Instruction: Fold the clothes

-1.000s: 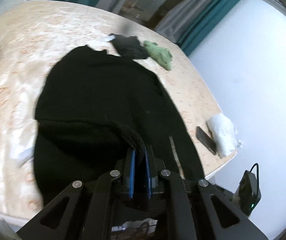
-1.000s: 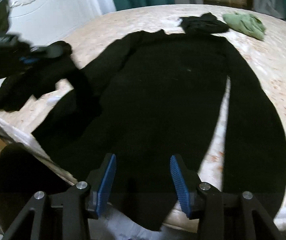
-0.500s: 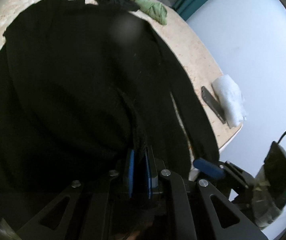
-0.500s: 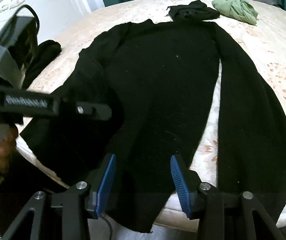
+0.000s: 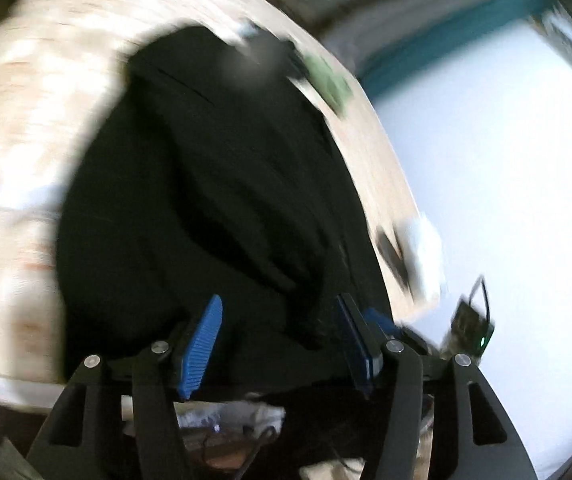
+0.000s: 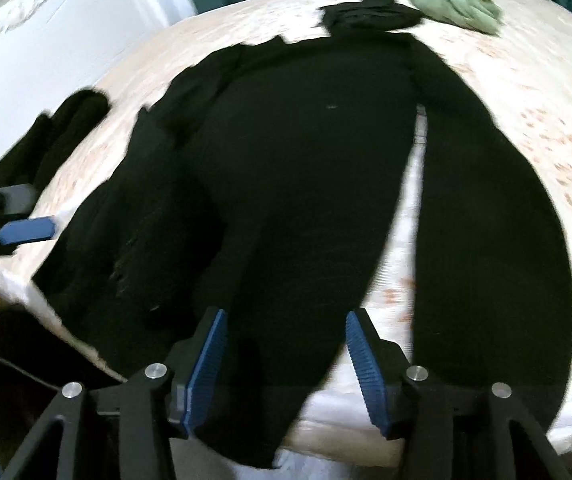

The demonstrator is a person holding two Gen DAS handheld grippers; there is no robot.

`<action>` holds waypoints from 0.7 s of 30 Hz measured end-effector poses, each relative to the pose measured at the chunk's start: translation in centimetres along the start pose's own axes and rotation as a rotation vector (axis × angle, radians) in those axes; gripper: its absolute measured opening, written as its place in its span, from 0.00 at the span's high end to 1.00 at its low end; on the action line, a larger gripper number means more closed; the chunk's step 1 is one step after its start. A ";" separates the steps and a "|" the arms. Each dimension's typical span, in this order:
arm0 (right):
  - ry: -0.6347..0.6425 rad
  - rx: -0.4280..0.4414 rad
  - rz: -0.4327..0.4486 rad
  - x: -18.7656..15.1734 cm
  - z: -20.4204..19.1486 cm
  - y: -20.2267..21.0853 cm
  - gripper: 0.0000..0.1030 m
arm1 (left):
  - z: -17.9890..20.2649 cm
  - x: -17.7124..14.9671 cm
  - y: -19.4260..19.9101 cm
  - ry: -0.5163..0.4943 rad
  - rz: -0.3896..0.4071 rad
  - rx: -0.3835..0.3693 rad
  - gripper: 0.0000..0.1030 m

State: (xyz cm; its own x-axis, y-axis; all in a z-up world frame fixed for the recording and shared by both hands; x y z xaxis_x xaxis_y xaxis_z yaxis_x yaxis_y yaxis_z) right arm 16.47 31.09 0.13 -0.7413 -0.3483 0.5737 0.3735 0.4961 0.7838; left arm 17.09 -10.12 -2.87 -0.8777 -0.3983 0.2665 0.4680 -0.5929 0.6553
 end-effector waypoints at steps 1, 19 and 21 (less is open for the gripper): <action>-0.027 0.003 0.003 0.2 0.8 0.2 0.50 | -1.4 0.8 1.0 0.032 0.028 0.025 0.43; -0.217 0.123 -0.088 1.4 3.5 -4.0 0.51 | -10.1 3.1 -2.6 0.131 -0.191 0.325 0.44; -0.220 0.153 -0.097 0.6 3.1 -3.3 0.51 | -10.3 2.5 -2.4 0.106 -0.214 0.375 0.44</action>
State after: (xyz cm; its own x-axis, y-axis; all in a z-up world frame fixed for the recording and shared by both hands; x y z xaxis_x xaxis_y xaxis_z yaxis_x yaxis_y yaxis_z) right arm 13.04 31.65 -2.85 -0.8790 -0.2278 0.4189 0.2182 0.5892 0.7780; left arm 14.83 -16.90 -11.01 -0.9263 -0.3751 0.0357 0.1898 -0.3825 0.9042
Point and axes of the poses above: each gripper's, at about its wrist camera, not at the fingertips, and y roughly against the way its jaws point, z to its right, x to its top, the point moved 9 cm from there along -y, roughly the way its jaws point, and after that the axes turned 4 degrees about y, right-handed, at the moved point
